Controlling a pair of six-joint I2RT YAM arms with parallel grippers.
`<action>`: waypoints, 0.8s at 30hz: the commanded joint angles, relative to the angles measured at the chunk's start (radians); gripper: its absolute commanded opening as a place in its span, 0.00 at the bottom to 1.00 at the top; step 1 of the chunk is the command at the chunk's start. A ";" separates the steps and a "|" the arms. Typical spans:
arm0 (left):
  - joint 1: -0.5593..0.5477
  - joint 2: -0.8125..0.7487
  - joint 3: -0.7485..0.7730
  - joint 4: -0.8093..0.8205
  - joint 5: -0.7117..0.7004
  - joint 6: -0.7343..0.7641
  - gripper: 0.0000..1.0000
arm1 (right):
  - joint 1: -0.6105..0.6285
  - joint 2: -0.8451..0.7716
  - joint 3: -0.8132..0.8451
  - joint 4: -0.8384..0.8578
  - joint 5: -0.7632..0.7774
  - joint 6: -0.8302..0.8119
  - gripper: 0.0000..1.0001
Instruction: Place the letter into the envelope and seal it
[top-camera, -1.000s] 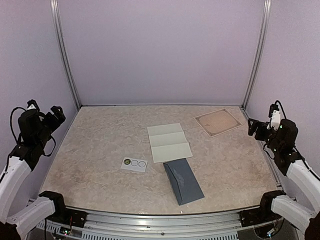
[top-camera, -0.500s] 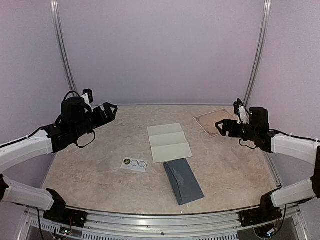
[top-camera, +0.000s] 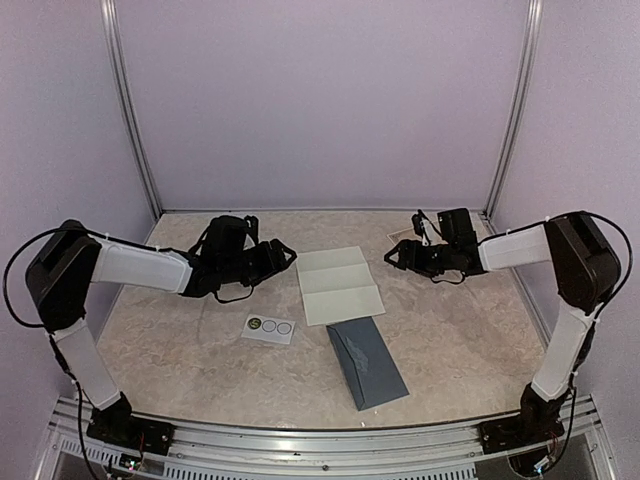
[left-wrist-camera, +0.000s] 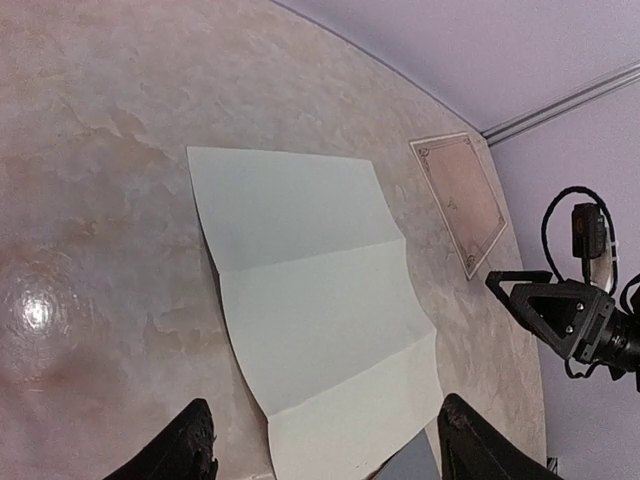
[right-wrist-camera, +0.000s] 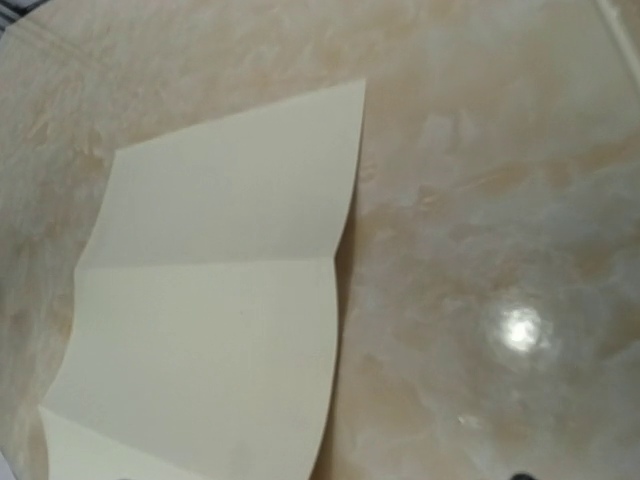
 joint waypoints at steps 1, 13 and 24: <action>-0.017 0.091 0.039 0.083 0.101 -0.074 0.71 | 0.015 0.072 0.076 -0.008 -0.067 0.042 0.76; -0.028 0.243 0.053 0.137 0.184 -0.162 0.64 | 0.055 0.195 0.155 -0.043 -0.123 0.067 0.66; -0.047 0.315 0.045 0.204 0.219 -0.219 0.63 | 0.100 0.231 0.152 -0.069 -0.098 0.104 0.59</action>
